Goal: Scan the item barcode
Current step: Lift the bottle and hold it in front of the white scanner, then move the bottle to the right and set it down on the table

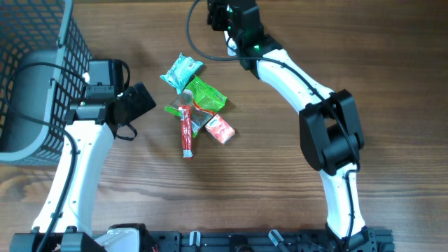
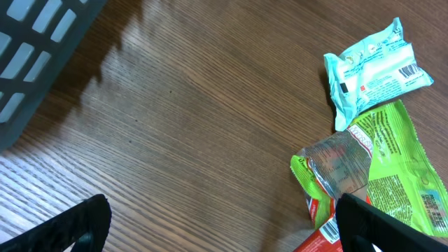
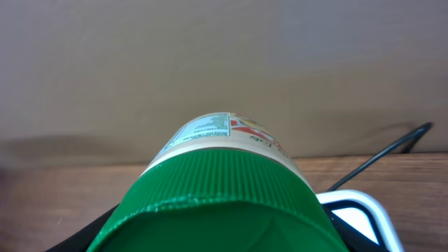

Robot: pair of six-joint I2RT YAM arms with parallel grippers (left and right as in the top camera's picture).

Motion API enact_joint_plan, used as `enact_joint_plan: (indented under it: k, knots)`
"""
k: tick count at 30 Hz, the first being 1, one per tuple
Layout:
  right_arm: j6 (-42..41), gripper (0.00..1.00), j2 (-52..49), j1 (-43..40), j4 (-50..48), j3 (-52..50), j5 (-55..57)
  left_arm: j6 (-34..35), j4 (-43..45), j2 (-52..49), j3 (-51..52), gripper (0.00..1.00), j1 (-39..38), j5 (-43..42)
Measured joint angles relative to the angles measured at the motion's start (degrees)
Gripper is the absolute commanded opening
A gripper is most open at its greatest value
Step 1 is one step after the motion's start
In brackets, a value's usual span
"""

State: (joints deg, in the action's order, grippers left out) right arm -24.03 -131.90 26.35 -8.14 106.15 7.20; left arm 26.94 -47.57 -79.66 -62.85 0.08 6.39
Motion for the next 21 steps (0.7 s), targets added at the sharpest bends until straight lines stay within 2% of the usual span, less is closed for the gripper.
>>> enact_joint_plan:
  k: [9,21]
  knots:
    - [-1.2,0.04,-0.2,-2.8,-3.1,0.0,0.8,0.0,0.0,0.0,0.0,1.0,0.0,0.0]
    - [2.2,0.04,-0.2,-3.2,-2.7,0.0,-0.8,0.0,0.0,0.0,0.0,1.0,0.0,0.0]
